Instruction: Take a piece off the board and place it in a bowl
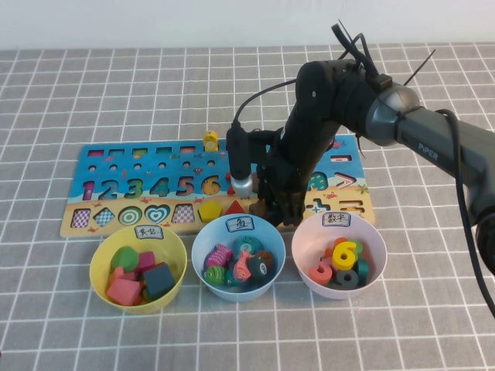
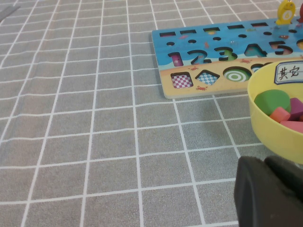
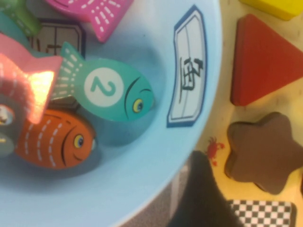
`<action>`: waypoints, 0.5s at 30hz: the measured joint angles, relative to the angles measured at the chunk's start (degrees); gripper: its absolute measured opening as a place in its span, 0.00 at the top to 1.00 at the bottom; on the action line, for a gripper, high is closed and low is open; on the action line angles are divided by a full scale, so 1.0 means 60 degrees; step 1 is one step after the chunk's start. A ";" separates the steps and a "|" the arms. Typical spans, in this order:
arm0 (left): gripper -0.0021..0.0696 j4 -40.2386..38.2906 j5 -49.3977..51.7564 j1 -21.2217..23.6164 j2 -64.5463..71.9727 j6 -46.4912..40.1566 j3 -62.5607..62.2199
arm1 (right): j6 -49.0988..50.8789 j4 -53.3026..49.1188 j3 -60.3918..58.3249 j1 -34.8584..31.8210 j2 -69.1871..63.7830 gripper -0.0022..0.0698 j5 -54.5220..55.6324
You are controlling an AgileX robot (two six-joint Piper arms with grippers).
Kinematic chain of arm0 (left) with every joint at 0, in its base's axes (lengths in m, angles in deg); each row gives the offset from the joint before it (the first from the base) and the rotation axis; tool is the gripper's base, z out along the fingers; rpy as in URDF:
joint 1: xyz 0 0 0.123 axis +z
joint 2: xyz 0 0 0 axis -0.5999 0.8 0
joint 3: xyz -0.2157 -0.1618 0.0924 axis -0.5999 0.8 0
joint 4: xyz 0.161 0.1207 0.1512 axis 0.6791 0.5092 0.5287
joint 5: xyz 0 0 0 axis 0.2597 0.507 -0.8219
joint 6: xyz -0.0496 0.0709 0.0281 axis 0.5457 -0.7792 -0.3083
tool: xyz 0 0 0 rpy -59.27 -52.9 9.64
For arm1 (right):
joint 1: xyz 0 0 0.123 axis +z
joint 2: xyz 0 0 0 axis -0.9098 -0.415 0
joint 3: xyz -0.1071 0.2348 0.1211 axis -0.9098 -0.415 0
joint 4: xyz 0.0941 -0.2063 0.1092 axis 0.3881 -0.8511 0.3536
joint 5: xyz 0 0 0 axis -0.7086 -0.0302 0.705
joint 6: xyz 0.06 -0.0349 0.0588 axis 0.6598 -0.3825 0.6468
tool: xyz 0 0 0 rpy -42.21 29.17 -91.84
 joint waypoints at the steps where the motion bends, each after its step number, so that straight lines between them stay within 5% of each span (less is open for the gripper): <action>1: 0.98 0.0000 0.0000 0.0000 0.0000 0.0000 0.0000 | 0.0037 0.0000 0.0000 0.0000 0.0000 0.44 0.0000; 15: 0.98 0.0000 0.0000 0.0000 0.0000 0.0000 0.0000 | 0.1128 -0.0160 0.0000 0.0000 0.0000 0.44 -0.0104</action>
